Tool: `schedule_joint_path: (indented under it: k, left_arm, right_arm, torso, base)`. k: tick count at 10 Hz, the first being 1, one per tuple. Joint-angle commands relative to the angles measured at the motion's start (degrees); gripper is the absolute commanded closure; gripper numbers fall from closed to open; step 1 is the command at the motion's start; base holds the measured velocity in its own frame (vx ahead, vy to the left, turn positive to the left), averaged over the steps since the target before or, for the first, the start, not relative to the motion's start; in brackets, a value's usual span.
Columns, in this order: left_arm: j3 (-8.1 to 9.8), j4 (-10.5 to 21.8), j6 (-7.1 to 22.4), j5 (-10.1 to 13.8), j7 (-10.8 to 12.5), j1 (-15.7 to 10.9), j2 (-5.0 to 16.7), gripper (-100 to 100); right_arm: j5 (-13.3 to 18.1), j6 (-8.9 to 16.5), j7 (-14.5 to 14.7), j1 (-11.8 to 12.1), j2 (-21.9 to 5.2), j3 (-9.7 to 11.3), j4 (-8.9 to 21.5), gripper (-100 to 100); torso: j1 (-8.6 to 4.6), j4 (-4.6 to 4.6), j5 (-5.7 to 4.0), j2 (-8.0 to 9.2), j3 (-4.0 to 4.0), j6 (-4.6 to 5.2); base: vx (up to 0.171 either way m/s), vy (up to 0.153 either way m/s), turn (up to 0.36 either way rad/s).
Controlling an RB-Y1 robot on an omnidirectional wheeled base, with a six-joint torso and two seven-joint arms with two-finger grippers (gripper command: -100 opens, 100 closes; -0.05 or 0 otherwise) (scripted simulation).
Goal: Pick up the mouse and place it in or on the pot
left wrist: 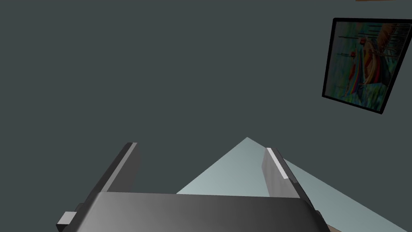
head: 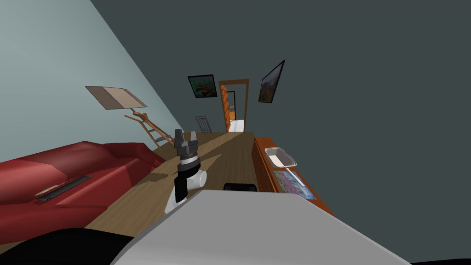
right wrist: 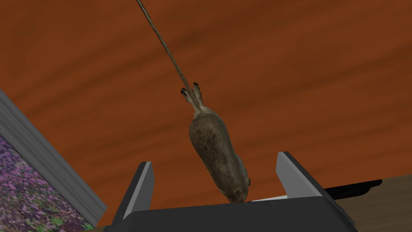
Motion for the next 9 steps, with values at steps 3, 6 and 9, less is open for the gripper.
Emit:
schedule_joint_path:
  k: [3,6,9]
  left_arm:
    - [0.00,0.00,0.00,0.00,0.00,0.00,0.00,0]
    - [-0.01,0.00,0.00,0.00,0.00,-0.01,-0.01,0]
    - [-0.01,0.00,0.00,0.00,0.00,0.00,-0.01,0]
  right_arm:
    - [1.09,0.34,0.13,0.27,-0.59,0.64,0.76,0]
    - [-4.57,0.86,2.34,-3.78,-1.31,5.09,3.32,-100]
    - [-9.32,1.39,4.54,-7.82,-2.03,9.55,5.89,-100]
  torso:
    - [0.21,0.01,0.03,0.01,0.01,0.01]
    - [0.42,0.04,0.08,0.20,0.11,0.00]
    - [0.45,0.04,0.09,0.16,0.10,0.02]
  base:
    - [0.005,-0.047,0.051]
    - [-0.044,0.007,0.006]
    - [-0.037,0.012,0.002]
